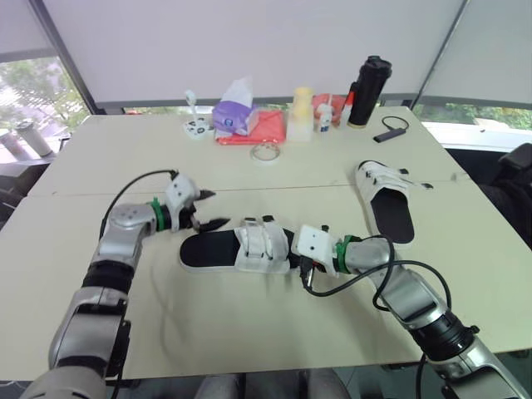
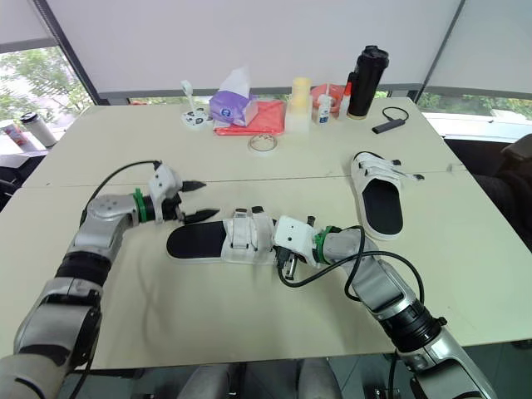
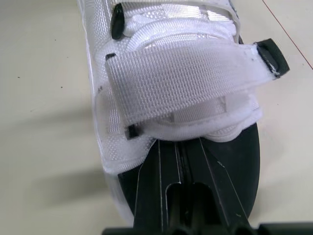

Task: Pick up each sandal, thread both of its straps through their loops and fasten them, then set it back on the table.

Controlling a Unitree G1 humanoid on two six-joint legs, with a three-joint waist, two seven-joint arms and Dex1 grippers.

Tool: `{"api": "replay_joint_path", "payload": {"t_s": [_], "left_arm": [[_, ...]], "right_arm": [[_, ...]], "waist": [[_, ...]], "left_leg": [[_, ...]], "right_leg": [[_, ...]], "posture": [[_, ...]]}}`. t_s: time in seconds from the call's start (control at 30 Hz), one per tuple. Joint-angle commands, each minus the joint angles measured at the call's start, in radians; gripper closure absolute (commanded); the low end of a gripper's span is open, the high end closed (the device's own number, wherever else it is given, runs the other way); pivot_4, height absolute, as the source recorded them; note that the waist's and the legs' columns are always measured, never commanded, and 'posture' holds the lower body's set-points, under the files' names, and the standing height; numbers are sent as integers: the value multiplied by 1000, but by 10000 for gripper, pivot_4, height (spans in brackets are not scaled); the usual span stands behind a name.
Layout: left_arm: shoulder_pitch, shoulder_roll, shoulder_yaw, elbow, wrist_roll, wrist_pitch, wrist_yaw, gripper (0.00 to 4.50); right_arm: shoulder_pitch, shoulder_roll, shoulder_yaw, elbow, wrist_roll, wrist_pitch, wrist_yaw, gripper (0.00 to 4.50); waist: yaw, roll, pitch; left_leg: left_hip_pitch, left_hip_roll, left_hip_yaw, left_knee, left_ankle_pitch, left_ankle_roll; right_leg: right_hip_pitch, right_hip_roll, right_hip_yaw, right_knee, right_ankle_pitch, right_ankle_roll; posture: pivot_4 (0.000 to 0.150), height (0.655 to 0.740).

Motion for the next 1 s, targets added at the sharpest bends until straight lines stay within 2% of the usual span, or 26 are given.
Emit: {"api": "replay_joint_path", "payload": {"t_s": [0.03, 0.13, 0.43, 0.8, 0.87, 1.0], "left_arm": [[5, 32, 1, -49, 7, -201, -31, 636], [8, 46, -10, -22, 26, -335, -35, 636], [-47, -5, -101, 63, 68, -661, -63, 636], [-115, -44, -172, 219, 113, -846, -38, 636], [-128, -46, -179, 243, 121, -874, -27, 636], [-161, -54, -202, 278, 156, -991, 3, 636]], "right_arm": [[22, -12, 35, 30, -14, 17, 25, 45000], [19, -18, 33, 24, -15, 16, 28, 45000], [37, -59, -14, -88, 15, 75, 49, 45000], [86, -144, -151, -328, 134, 269, 64, 45000], [89, -159, -202, -385, 182, 321, 69, 45000], [83, -178, -454, -596, 456, 555, 141, 45000]], "waist": [[0, 0, 0], [-1, 0, 0], [3, 0, 0], [-2, 0, 1], [-1, -1, 2], [0, 0, 3]], "left_leg": [[0, 0, 0, 0, 0, 0], [0, 1, 0, 0, 0, -1], [-1, 0, 0, 0, 0, 0], [-2, 0, 0, 0, 0, 0], [-3, 0, 0, 0, 0, 0], [-4, 1, 0, 0, 0, 0]], "right_leg": [[0, 0, 0, 0, 0, -2], [0, 0, 0, 0, 0, -2], [-1, -1, 0, 0, 2, 2], [-3, -1, 0, 0, 2, 2], [-3, 0, 0, 1, 2, 2], [-4, -1, 0, 0, 2, 3]], "posture": [[1500, 7296], [1500, 7296], [1500, 7296], [1500, 7296], [1500, 7296], [1500, 7296]]}}
